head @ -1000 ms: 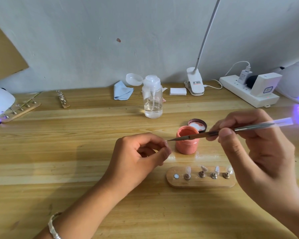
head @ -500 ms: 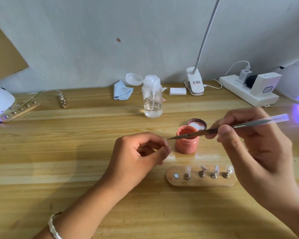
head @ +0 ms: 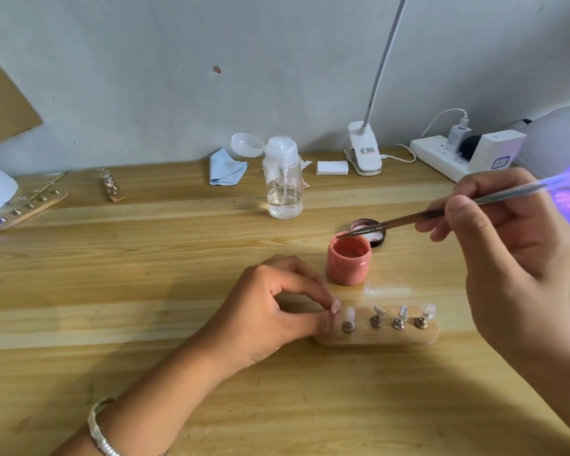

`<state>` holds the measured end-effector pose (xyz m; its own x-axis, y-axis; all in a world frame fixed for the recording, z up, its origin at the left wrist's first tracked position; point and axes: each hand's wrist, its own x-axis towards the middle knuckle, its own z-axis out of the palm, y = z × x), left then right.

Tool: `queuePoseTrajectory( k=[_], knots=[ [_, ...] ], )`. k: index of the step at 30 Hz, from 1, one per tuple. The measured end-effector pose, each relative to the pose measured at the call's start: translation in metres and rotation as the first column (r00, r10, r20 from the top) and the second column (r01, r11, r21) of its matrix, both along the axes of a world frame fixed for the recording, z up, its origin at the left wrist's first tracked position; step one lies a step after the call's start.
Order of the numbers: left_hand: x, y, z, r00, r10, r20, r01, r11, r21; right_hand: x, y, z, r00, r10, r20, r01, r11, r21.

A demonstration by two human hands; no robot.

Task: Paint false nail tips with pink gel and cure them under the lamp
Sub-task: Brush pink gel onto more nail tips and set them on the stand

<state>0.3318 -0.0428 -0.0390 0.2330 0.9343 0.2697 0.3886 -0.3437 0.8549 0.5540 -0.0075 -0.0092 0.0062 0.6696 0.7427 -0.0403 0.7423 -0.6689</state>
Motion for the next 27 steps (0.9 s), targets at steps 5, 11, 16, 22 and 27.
queuePoseTrajectory(
  k=[5,11,16,22,27],
  knots=[
    [-0.001,0.001,-0.001,0.997,-0.014,-0.074,0.008,0.996,-0.084,0.000,0.003,0.000,1.000,-0.025,-0.005,0.025,1.000,0.003],
    [-0.001,0.002,0.001,0.995,-0.013,-0.098,0.003,0.994,-0.109,0.002,0.004,0.000,0.999,-0.048,0.008,0.048,0.999,0.012],
    [0.003,0.000,0.001,0.986,-0.002,-0.166,-0.009,0.998,-0.067,0.003,0.005,0.001,0.992,-0.118,0.035,0.118,0.993,-0.007],
    [0.019,-0.002,0.000,0.981,0.081,-0.179,-0.075,0.996,0.037,0.000,0.003,-0.001,0.950,-0.231,0.210,0.237,0.971,-0.007],
    [0.024,-0.007,-0.002,0.957,0.103,-0.273,-0.046,0.977,0.208,-0.002,0.001,-0.006,0.884,-0.225,0.410,0.218,0.974,0.063]
  ],
)
